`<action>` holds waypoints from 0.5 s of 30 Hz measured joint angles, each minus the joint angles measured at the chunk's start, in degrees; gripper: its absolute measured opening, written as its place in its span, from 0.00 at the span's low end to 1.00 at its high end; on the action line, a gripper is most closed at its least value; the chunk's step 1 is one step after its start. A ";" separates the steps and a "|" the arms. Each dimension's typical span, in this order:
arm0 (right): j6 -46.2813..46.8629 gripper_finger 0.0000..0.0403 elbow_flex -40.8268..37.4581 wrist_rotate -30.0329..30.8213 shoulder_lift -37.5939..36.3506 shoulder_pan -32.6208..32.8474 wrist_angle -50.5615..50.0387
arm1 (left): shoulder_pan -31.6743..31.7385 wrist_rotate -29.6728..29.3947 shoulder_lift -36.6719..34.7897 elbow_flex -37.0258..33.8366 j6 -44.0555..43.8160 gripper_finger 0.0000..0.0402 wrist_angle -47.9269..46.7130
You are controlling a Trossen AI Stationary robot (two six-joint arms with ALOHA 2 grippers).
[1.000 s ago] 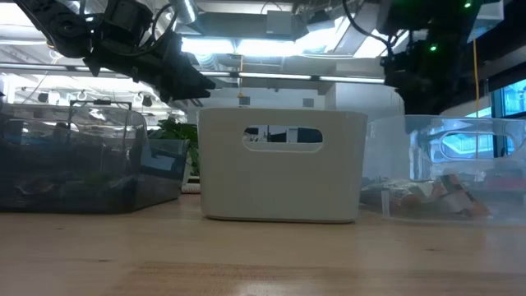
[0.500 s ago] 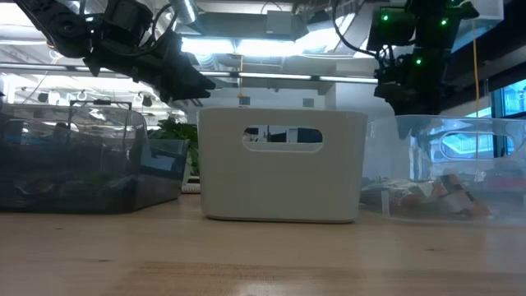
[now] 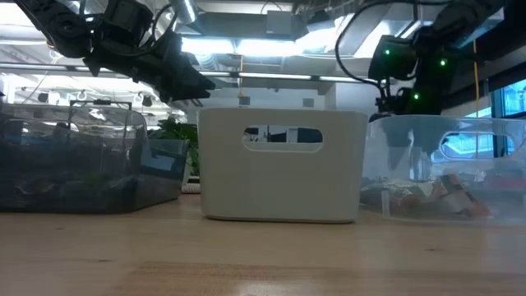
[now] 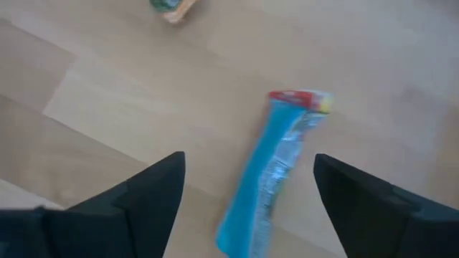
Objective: Pick and place Granola Bars by type
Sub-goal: Put the red granola bar into the grey bin
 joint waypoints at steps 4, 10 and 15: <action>-0.11 0.77 -3.89 -1.96 0.00 -0.89 6.71 | 0.00 0.01 0.00 0.00 -0.02 0.54 0.00; 0.13 0.73 -7.51 -2.85 0.00 -1.82 8.20 | 0.00 0.00 0.00 0.00 0.00 0.54 0.00; 0.08 0.62 -9.53 -3.60 0.00 -1.88 9.08 | 0.00 0.00 0.00 0.00 -0.01 0.54 0.00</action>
